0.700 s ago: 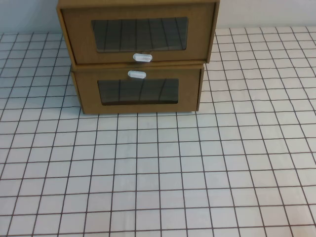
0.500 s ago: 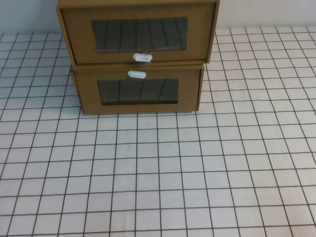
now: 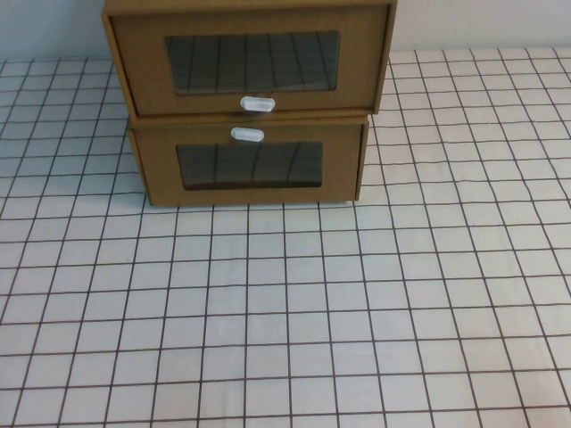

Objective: Open the shoe box
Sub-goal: 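Pull the top drawer of the cardboard box fully open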

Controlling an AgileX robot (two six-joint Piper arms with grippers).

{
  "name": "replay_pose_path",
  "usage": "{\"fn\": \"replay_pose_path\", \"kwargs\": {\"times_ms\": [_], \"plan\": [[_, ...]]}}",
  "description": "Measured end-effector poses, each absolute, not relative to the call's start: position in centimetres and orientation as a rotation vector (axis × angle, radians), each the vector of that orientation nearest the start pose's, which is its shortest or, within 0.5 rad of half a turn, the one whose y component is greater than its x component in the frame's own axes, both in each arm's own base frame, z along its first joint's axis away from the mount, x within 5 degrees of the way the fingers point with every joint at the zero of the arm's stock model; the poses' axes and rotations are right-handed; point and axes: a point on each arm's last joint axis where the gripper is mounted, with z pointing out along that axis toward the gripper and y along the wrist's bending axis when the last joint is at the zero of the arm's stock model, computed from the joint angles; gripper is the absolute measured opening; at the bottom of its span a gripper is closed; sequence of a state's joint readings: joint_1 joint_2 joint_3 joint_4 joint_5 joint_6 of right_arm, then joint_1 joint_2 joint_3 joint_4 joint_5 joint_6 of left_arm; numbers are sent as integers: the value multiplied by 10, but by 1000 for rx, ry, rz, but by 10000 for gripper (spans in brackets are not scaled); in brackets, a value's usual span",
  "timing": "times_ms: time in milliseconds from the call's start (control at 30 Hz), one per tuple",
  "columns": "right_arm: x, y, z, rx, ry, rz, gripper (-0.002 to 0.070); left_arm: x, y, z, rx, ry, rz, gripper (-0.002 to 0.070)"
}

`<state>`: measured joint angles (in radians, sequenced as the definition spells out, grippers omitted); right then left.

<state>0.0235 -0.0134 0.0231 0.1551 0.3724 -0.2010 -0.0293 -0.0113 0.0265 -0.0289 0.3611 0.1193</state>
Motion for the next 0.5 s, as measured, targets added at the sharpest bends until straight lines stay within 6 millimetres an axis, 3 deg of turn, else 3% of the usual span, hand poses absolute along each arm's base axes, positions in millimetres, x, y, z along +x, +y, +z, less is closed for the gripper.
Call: {"fn": "replay_pose_path", "kwargs": {"times_ms": [133,367,500], "plan": [[52,6,173,-113,1858,30,-13,53,-3,173,83,1853,1,-2],[52,6,173,-113,1858,30,-13,55,-6,185,-224,1710,-310,-2],[52,6,173,-113,1858,30,-13,56,-5,193,-308,1611,-391,-2]]}}
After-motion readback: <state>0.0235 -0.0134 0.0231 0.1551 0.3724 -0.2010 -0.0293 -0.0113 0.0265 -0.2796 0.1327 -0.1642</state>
